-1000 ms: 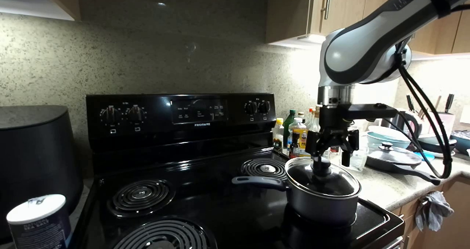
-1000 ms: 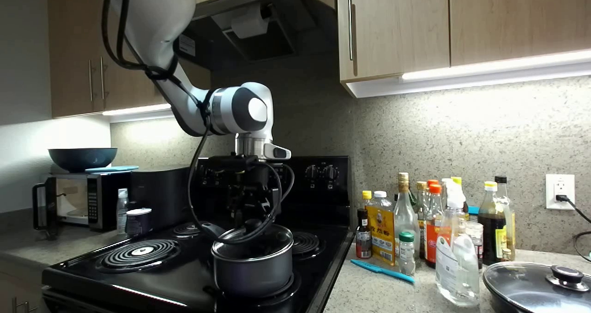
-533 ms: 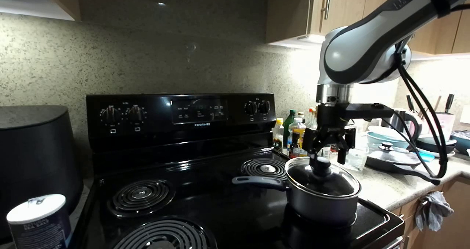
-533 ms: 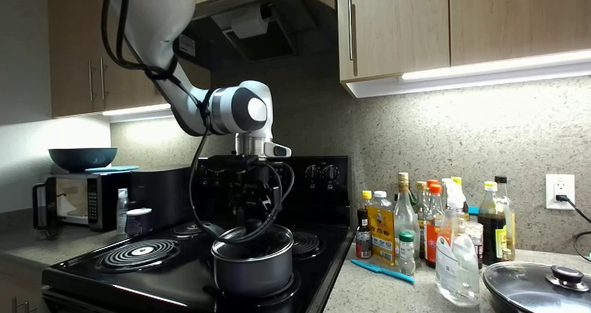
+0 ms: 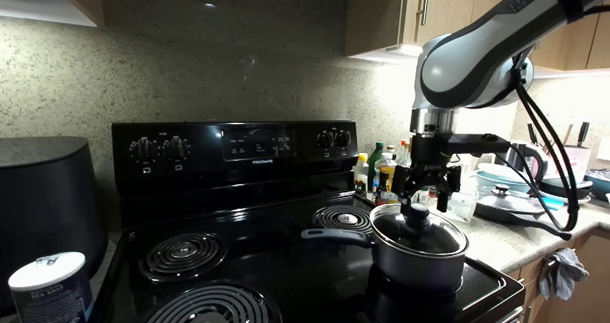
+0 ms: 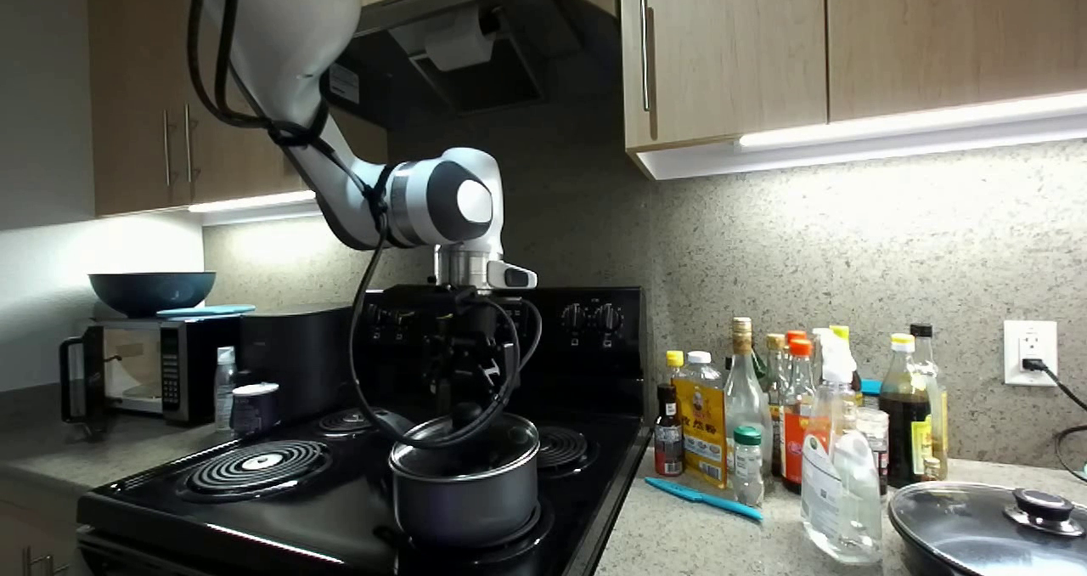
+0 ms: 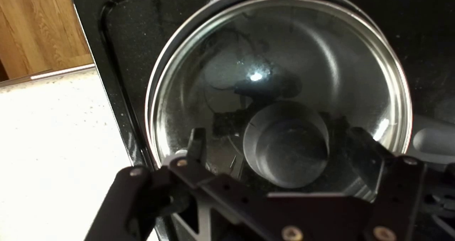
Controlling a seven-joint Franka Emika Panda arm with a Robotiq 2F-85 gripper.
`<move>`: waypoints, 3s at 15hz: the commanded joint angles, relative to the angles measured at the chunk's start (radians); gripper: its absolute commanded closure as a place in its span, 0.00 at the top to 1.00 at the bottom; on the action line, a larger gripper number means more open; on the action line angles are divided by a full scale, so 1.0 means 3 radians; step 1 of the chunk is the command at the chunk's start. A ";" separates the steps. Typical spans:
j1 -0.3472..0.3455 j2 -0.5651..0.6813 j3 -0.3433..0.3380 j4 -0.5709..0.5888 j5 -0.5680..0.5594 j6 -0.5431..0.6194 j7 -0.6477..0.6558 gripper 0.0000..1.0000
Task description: Remove the lid from the pot
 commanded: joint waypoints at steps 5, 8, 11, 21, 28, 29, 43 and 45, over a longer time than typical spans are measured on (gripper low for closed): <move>-0.0003 0.0041 -0.0018 0.0023 0.0010 0.0057 -0.0043 1.00; -0.0005 0.0051 -0.0025 0.0038 0.0021 0.0058 -0.0047 1.00; -0.0002 0.0011 -0.0023 0.0014 0.0000 -0.0002 -0.0001 1.00; 0.0009 -0.0058 -0.0019 -0.0074 0.0015 0.0062 -0.0077 0.34; 0.0022 -0.0175 -0.0009 -0.0113 0.0031 0.0042 -0.0016 0.23; 0.0034 -0.0280 0.0003 -0.0157 0.0057 0.0048 0.0017 0.23; 0.0032 -0.0821 0.0054 -0.0295 0.0197 -0.0018 0.0072 0.23; -0.0051 -0.0875 0.0002 -0.0311 0.0205 0.0083 0.0146 0.23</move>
